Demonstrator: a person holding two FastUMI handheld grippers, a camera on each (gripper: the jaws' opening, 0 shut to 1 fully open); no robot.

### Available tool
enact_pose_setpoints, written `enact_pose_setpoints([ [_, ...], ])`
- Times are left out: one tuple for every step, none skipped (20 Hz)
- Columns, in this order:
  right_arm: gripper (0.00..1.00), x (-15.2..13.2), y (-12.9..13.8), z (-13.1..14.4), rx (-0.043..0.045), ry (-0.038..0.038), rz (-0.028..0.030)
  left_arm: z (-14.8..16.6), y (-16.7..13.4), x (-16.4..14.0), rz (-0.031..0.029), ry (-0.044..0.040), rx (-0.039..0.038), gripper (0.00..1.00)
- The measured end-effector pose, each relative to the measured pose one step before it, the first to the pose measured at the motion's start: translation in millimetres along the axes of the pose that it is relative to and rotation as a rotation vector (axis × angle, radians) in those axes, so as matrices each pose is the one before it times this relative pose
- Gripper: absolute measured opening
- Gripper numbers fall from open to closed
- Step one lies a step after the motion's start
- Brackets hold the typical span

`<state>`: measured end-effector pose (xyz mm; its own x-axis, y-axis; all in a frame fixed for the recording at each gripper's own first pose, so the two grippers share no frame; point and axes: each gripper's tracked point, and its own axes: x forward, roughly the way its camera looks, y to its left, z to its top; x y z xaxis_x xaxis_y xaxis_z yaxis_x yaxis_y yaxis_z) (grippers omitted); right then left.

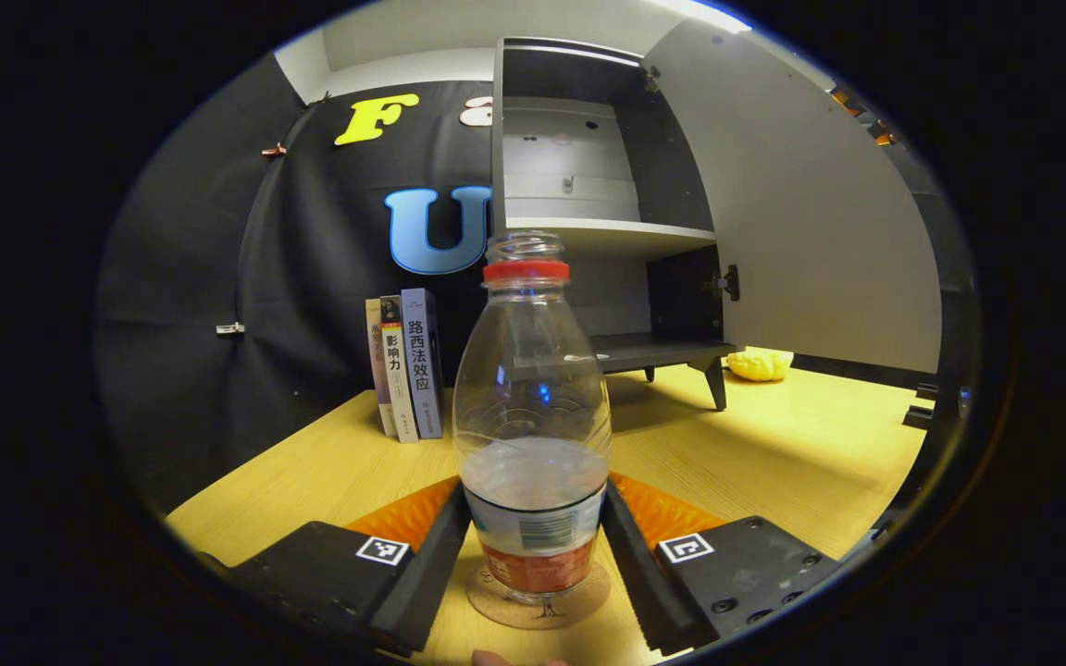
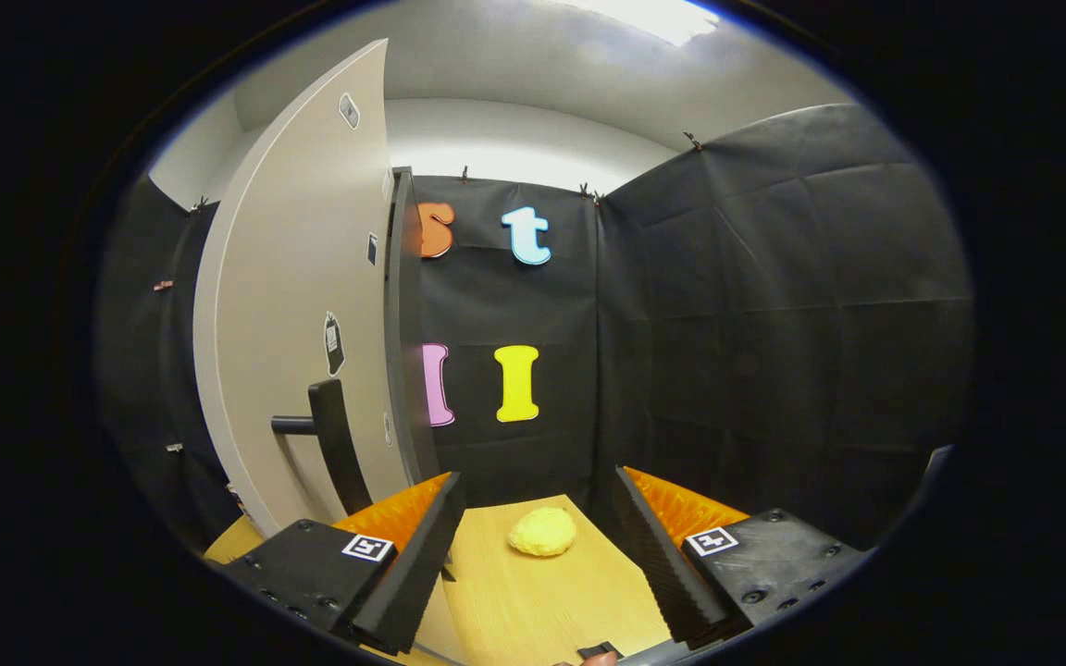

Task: Open the cabinet door with the right hand, grasp the bottle in the cabinet with the left hand and place it on the coaster, then close the cabinet door with the right hand.

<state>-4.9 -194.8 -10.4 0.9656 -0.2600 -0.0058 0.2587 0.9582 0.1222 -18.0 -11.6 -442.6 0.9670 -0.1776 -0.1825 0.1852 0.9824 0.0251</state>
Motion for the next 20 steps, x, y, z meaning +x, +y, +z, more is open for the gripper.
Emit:
enact_pose_setpoints([
  [0.99, -0.29, 0.22, -1.28, 0.00002, 0.00151, 0.00002, 0.40, 0.43, -0.15, 0.00274, 0.00460, -0.00017, 0.86],
  [0.98, -0.59, 0.51, -1.06, 0.00169, 0.00116, 0.00233, -1.80, -0.76, -0.47, -0.00241, 0.01049, -0.00389, 0.89],
  [0.98, 0.46, -0.69, -0.18, 0.00059, -0.00024, -0.00051, -2.22, -1.33, -0.96, -0.00365, 0.01022, -0.00234, 0.95],
  [0.98, -0.20, -0.40, 0.20, 0.00032, 0.00020, -0.00049, 1.01, -1.18, -2.26, -0.00324, 0.00378, 0.00275, 0.96],
  [0.98, -0.71, -0.18, 0.57, -0.00160, -0.00149, 0.00028, 0.34, -0.20, -3.51, 0.00199, 0.00624, 0.00522, 0.96],
  [0.98, 0.67, -0.15, 0.56, -0.00671, -0.00241, -0.00146, 1.02, -0.19, -4.81, 0.00125, 0.00762, 0.00251, 0.96],
  [0.99, 0.66, -0.31, -1.01, -0.01092, 0.00022, 0.00071, 1.56, -0.86, -4.97, 0.00010, 0.00731, 0.00081, 0.95],
  [0.99, 0.64, 1.15, -1.54, -0.00971, 0.00459, 0.00584, 5.07, 0.14, -7.49, 0.00292, 0.00591, 0.00069, 0.96],
  [0.99, 0.74, 3.18, -2.59, -0.00719, 0.00739, 0.00647, 7.90, 0.79, -8.88, 0.00725, 0.00091, -0.00377, 0.96],
  [0.99, 0.40, 1.81, -1.54, -0.00723, 0.00293, 0.00386, 11.83, 0.86, -8.13, 0.00524, -0.00265, -0.00924, 0.95],
  [0.99, 1.10, 2.83, -0.06, -0.00720, 0.00039, 0.00658, 14.43, 1.01, -8.59, 0.00726, -0.00590, -0.00762, 0.96],
  [0.99, 0.15, 1.75, 0.56, -0.00598, -0.00278, 0.00623, 18.16, 2.71, -8.06, 0.01398, -0.01114, -0.00465, 0.96],
  [0.99, 0.74, 1.19, 0.68, -0.00317, -0.00285, 0.00448, 17.93, 4.95, -6.16, 0.01617, -0.00836, -0.00669, 0.95],
  [0.99, 0.01, 0.62, 0.73, -0.00036, -0.00336, 0.00057, 19.40, 3.93, -4.32, 0.01395, -0.00947, -0.00633, 0.95],
  [0.98, 0.18, 1.68, 1.40, 0.00367, -0.00478, 0.00538, 23.38, 3.28, -2.57, 0.01052, -0.01530, 0.00050, 0.95],
  [0.98, 0.20, 2.36, 0.99, 0.00603, -0.00244, 0.00504, 22.64, 3.33, -0.90, 0.00782, -0.01484, 0.00466, 0.95],
  [0.98, 0.50, 2.10, 0.30, 0.00420, -0.00347, 0.00599, 22.10, 2.86, -0.30, 0.00490, -0.01248, 0.00046, 0.95],
  [0.97, -0.87, 0.07, 0.32, -0.00216, -0.00309, -0.00247, 21.17, 1.13, 0.06, -0.00297, -0.00744, -0.00699, 0.95],
  [0.96, 0.91, -0.87, -0.01, -0.00094, -0.00069, -0.00098, 20.41, 0.83, -0.23, 0.00037, -0.00728, -0.01087, 0.95],
  [0.96, 0.36, 0.22, -0.83, 0.00343, 0.00162, -0.00088, 19.78, -1.45, 0.20, -0.00979, -0.00378, -0.01570, 0.95],
])
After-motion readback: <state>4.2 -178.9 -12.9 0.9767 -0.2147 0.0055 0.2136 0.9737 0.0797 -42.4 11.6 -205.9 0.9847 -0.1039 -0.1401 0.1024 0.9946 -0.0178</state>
